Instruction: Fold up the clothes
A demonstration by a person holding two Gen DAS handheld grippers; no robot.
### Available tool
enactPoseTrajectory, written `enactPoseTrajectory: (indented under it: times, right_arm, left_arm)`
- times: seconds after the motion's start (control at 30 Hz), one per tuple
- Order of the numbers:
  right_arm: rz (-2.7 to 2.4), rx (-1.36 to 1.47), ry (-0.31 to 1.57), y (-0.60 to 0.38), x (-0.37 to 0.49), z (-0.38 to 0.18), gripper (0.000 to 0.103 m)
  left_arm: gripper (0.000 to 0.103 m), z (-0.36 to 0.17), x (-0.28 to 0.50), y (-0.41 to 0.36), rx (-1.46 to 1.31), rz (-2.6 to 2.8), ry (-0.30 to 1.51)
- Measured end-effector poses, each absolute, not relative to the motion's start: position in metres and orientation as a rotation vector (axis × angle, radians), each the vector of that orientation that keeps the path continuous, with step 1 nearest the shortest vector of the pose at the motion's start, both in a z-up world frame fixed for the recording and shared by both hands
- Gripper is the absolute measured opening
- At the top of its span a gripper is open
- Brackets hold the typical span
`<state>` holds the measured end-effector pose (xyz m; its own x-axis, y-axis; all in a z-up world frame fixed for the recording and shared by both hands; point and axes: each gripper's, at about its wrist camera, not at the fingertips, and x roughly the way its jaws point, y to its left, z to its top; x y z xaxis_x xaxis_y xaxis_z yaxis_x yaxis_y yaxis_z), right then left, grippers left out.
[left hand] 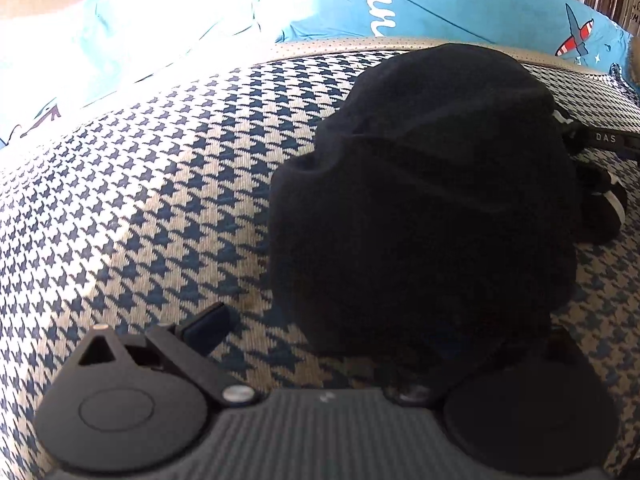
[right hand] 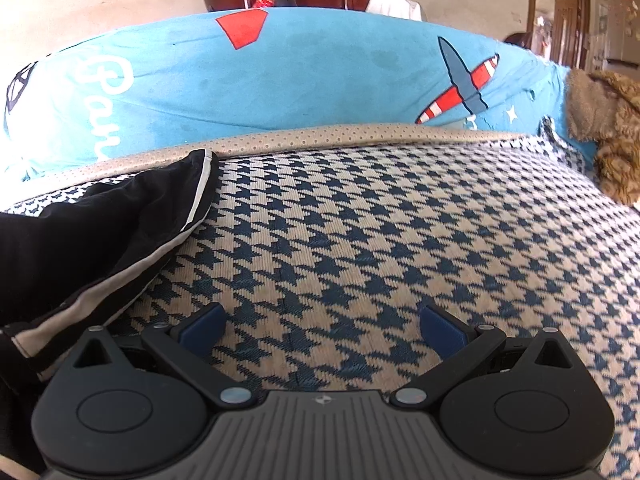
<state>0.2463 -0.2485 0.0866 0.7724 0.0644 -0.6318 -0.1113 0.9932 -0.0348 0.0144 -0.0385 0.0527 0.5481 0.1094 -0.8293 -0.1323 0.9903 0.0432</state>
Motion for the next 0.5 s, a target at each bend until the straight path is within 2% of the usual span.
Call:
enactPoseTrajectory:
  times: [0.5]
  right_arm:
    - [0.228,-0.085,0.758,-0.200,0.259,0.107,0.103]
  left_arm:
    - [0.103,0.092,0.039,-0.051,-0.010,0.263,0.924]
